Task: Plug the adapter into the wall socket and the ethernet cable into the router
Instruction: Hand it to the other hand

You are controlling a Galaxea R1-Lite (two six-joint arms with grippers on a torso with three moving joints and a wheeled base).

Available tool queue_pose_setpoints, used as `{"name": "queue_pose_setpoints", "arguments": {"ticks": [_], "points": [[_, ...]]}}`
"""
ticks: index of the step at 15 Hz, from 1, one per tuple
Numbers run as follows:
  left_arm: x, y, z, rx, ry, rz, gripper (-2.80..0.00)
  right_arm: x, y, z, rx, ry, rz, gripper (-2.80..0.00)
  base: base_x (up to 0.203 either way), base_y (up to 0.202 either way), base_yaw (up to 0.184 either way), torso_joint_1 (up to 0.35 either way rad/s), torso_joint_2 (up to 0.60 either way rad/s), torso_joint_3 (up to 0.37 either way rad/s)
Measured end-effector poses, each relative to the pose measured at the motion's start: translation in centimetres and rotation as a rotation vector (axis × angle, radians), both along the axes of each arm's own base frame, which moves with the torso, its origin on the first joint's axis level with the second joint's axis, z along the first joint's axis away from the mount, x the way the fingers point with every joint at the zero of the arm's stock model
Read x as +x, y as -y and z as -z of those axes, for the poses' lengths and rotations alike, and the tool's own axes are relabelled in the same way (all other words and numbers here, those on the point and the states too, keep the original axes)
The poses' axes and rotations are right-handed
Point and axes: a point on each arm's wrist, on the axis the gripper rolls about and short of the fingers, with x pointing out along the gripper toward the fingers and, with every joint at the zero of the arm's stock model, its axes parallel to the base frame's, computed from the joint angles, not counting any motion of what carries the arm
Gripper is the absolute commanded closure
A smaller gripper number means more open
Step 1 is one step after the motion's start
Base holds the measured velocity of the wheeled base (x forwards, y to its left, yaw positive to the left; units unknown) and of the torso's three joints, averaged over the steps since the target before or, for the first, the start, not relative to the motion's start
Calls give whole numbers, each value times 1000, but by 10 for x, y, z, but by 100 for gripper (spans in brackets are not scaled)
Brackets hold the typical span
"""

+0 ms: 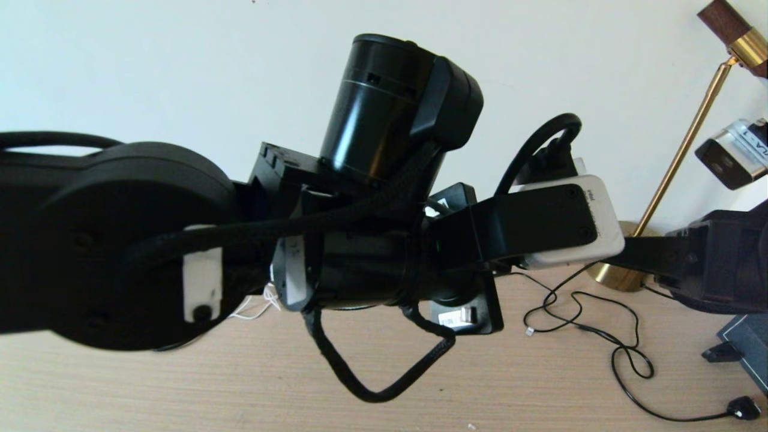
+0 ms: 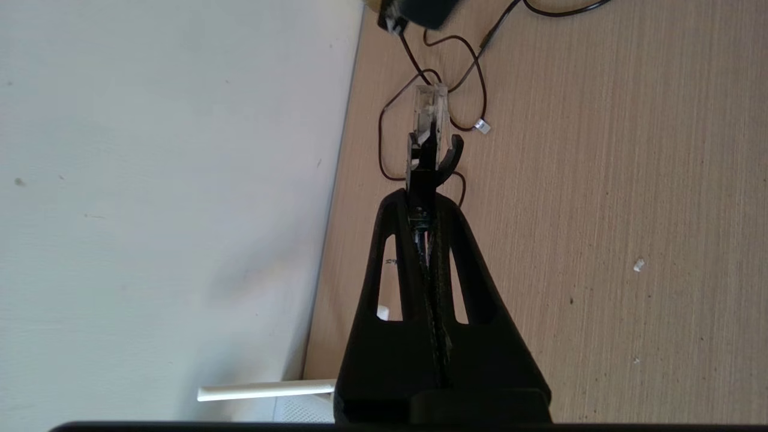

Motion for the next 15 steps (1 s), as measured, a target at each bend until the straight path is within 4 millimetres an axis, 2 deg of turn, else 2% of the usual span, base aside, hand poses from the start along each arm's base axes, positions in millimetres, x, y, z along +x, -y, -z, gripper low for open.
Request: {"name": "queue_pose_setpoints", "arguments": {"ticks": [7, 15], "points": [[-1, -2, 0, 2, -3, 3, 0, -7, -15, 7, -10, -22, -82, -280, 0, 0, 0, 0, 0, 0], [-3, -1, 1, 3, -3, 8, 0, -9, -18, 8, -11, -24, -100, -280, 0, 0, 0, 0, 0, 0]]}}
